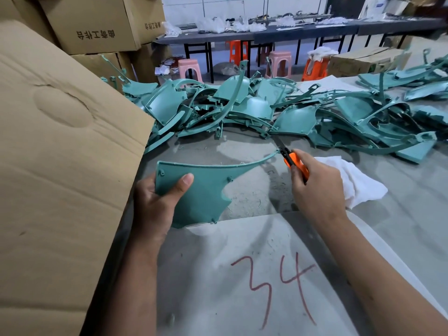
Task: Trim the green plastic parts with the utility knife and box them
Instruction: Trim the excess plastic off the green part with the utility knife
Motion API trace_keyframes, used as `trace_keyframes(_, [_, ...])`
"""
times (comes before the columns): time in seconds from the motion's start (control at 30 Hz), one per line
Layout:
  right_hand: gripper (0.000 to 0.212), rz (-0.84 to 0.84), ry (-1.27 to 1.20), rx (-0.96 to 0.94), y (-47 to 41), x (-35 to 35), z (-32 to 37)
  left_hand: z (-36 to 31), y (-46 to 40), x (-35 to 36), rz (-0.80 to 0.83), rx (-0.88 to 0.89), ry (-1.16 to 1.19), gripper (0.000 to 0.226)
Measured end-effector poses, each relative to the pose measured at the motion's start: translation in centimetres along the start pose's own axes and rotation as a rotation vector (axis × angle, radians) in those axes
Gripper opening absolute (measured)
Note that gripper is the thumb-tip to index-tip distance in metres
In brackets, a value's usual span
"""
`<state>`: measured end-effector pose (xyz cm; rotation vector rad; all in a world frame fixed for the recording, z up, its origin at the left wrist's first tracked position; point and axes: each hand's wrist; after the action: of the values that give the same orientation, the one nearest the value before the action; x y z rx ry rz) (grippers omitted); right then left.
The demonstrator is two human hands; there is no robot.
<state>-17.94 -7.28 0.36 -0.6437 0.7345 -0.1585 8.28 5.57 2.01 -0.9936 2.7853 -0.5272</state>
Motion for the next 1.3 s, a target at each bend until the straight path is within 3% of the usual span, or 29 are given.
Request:
trace_keyframes(0.17, [0.028, 0.004, -0.013, -0.059, 0.3, -0.4, 0.8, 0.1, 0.0, 0.5, -0.021, 0.009, -0.016, 0.019])
trace_keyframes(0.33, [0.039, 0.089, -0.056, -0.137, 1.4, 0.0, 3.0, 0.5, 0.2, 1.9, -0.024, 0.022, -0.127, 0.016])
trace_keyframes(0.53, [0.037, 0.100, -0.098, -0.182, 2.2, 0.0, 4.6, 0.1, 0.9, 3.1, -0.159, 0.239, -0.378, 0.025])
trace_keyframes(0.67, [0.029, 0.088, -0.101, -0.228, 2.5, -0.2, 5.5, -0.3, 1.6, 4.0, -0.186, 0.416, -0.595, 0.036])
trace_keyframes(0.77, [0.026, 0.076, -0.140, -0.268, 3.1, -0.2, 6.6, -0.9, 2.3, 5.0, -0.168, 0.485, -0.674, 0.031])
trace_keyframes(0.97, [0.036, 0.062, -0.229, -0.297, 4.3, -0.1, 8.2, -0.9, 2.7, 6.4, -0.151, 0.374, -0.706, 0.019])
trace_keyframes(1.23, [0.039, 0.034, -0.380, -0.429, 4.6, -0.4, 8.4, -1.1, 2.7, 6.7, -0.117, 0.393, -0.719, 0.019])
trace_keyframes(1.3, [0.038, -0.009, -0.339, -0.368, 4.3, 0.0, 8.1, -1.1, 2.7, 6.8, -0.132, 0.377, -0.672, 0.013])
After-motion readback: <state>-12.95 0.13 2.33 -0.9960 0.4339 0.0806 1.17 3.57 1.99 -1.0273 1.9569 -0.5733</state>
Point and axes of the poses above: each hand's wrist, its own y-axis away from the middle knuckle, its own x-axis out of the palm, z = x × y, and after that the axes turned 2 degrees about -y, right-handed
